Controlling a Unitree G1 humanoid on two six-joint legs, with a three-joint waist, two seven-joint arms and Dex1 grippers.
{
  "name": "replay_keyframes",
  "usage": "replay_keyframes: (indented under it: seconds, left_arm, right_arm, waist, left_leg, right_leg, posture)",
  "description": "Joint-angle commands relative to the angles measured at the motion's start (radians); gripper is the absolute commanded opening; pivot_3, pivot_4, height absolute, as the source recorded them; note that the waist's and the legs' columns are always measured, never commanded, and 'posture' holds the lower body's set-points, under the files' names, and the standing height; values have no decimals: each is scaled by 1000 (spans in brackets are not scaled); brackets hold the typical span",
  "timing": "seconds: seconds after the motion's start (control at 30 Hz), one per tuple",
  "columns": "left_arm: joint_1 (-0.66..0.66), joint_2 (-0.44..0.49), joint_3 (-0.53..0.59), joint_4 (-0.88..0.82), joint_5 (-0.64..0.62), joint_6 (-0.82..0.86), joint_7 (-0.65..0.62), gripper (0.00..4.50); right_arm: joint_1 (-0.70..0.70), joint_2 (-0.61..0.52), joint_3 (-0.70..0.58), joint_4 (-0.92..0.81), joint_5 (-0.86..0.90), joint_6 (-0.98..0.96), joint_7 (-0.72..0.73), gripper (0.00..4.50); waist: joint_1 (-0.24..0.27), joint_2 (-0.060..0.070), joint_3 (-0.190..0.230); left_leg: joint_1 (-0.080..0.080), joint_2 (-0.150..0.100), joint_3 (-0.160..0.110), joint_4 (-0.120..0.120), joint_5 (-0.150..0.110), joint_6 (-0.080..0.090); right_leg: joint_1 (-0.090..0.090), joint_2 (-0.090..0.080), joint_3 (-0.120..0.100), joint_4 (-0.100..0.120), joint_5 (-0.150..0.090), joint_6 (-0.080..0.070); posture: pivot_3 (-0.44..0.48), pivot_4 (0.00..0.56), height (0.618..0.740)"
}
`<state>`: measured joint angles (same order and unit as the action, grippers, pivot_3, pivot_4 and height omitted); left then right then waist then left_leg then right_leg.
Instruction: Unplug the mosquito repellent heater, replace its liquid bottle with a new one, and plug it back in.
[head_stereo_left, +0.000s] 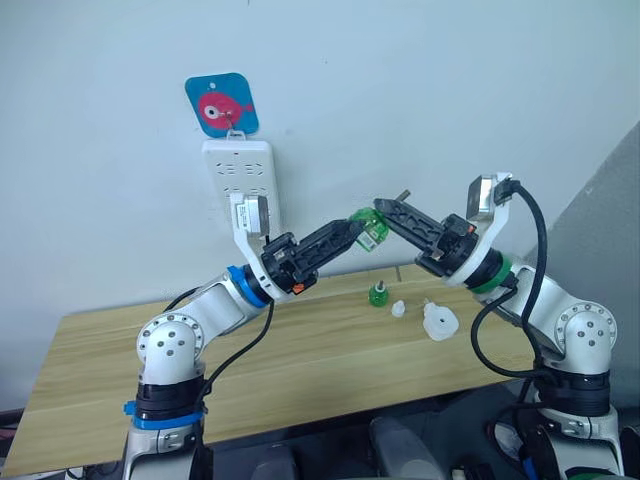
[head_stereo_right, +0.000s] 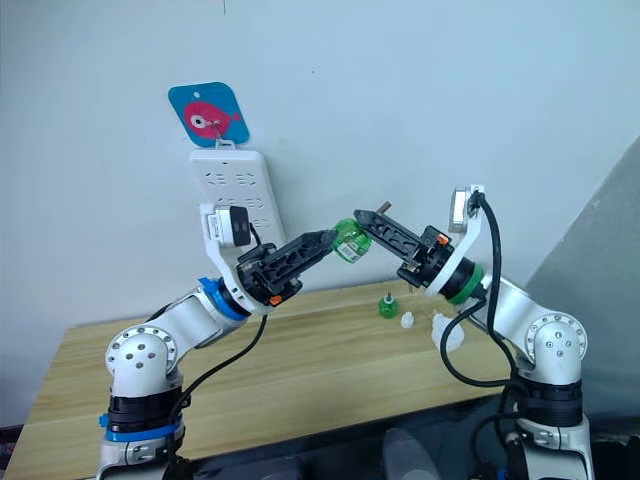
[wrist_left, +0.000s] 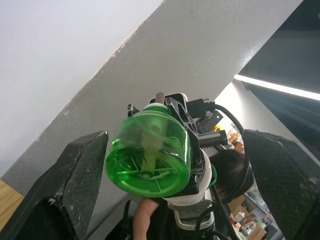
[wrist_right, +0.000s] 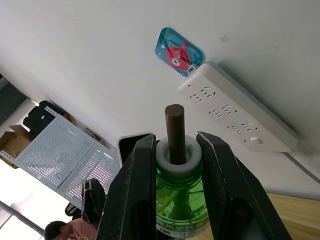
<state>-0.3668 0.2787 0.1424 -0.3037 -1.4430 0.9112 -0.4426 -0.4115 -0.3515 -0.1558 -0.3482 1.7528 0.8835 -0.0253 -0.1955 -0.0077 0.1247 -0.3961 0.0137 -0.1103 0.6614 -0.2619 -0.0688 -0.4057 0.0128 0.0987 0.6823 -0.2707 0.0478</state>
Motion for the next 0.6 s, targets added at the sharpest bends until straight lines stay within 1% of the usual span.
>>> replay_keyframes:
  seconds: [0.03,0.47,0.53,0.6]
  left_arm:
    - [-10,-17,-13,-33,-16,-16,8,4500]
    - [-15,-38,-16,-7,-12,-29,29,4500]
    - [-15,-41,-18,-6,-7,-31,32,4106]
    - [-16,-46,-24,-6,2,-36,33,3589]
  right_arm:
    - [-7,-8,-3,-23,39,-25,15,838]
    - [-16,-4,37,-50,79,-62,-23,838]
    - [-18,-4,42,-53,81,-69,-28,838]
    - [-23,-2,49,-55,82,-75,-35,838]
  waist:
    - [0,0,0]
    - [0,0,0]
    - [1,1,0]
    - [1,1,0]
  left_leg:
    - [0,0,0,0,0,0]
    - [0,0,0,0,0,0]
    - [0,0,0,0,0,0]
    - [0,0,0,0,0,0]
  right_leg:
    - [0,0,0,0,0,0]
    - [0,0,0,0,0,1]
    - [0,0,0,0,-1,1]
    - [0,0,0,0,-1,1]
  posture:
    - [-213,65,734]
    - [-212,67,734]
    - [-212,67,734]
    - [-212,67,734]
